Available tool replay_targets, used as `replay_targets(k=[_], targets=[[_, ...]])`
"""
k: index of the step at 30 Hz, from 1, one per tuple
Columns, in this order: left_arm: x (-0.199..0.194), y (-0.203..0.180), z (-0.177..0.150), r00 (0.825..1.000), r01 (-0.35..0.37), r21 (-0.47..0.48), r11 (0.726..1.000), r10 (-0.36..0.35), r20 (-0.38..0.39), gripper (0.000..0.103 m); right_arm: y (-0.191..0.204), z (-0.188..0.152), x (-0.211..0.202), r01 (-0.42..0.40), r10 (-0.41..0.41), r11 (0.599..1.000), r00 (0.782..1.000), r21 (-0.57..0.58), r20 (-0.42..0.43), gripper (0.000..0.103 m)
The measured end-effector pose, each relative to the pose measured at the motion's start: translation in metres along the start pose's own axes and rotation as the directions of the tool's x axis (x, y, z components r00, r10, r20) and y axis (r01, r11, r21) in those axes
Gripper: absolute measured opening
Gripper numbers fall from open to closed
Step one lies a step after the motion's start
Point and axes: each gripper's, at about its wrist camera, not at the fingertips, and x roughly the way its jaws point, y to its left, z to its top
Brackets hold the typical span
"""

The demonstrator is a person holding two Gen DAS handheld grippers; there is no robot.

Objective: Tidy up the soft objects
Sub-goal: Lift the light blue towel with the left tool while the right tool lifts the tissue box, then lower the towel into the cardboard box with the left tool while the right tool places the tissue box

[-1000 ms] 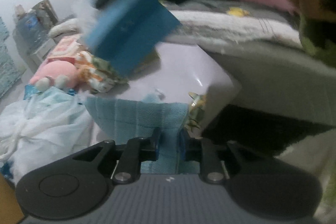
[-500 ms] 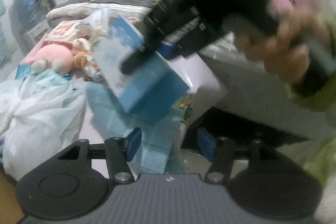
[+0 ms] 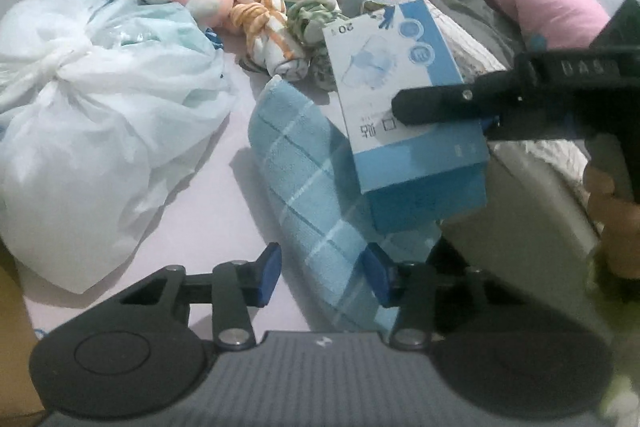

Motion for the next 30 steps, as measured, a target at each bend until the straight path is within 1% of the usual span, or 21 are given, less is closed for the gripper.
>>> replay_targets(k=[2,5,7,9,12,14,16,21,25,28,30], targets=[[0.002,0.002,0.002,1.000,0.004,-0.003,1.000,-0.004,-0.002,0.047,-0.002,0.000,0.001,-0.001,0.001,1.000,1.000,0.005,-0.002,0.020],[0.005,0.003,0.005,1.000,0.024,-0.029,0.999,-0.024,-0.004,0.044,-0.003,0.001,0.001,0.000,0.000,1.000,1.000,0.007,-0.002,0.020],[0.008,0.006,0.006,1.000,0.031,-0.038,0.999,-0.031,0.000,0.039,-0.003,0.001,0.003,0.001,-0.001,1.000,1.000,0.011,-0.001,0.020],[0.009,0.007,0.007,0.999,0.040,-0.044,0.998,-0.040,0.008,0.029,-0.003,0.000,0.004,0.001,-0.001,1.000,1.000,0.016,-0.001,0.020],[0.007,0.002,0.008,0.999,0.040,-0.045,0.998,-0.038,0.025,0.017,-0.003,0.000,0.004,-0.006,0.006,1.000,1.000,0.018,0.000,0.020],[0.003,0.001,0.008,0.999,0.042,-0.063,0.997,-0.040,0.031,0.015,0.000,-0.001,0.002,-0.010,0.010,1.000,1.000,0.013,0.004,0.020],[-0.004,-0.002,0.009,0.998,0.038,-0.060,0.998,-0.035,0.046,0.013,0.003,-0.001,-0.002,-0.019,0.019,1.000,1.000,0.008,0.008,0.020],[-0.037,-0.016,0.013,0.993,0.016,-0.026,1.000,-0.013,0.116,0.012,0.026,0.003,-0.017,-0.057,0.059,0.998,0.998,-0.038,0.031,0.020],[-0.071,-0.019,0.017,0.982,-0.019,-0.026,0.999,0.024,0.186,0.012,0.058,0.016,-0.024,-0.115,0.120,0.988,0.992,-0.099,0.045,0.020],[-0.105,-0.012,0.018,0.966,-0.053,-0.050,0.997,0.064,0.251,0.012,0.092,0.029,-0.021,-0.166,0.174,0.973,0.984,-0.159,0.040,0.020],[-0.129,-0.004,0.017,0.949,-0.087,-0.075,0.993,0.105,0.296,0.012,0.117,0.038,-0.012,-0.203,0.212,0.960,0.977,-0.191,0.024,0.020]])
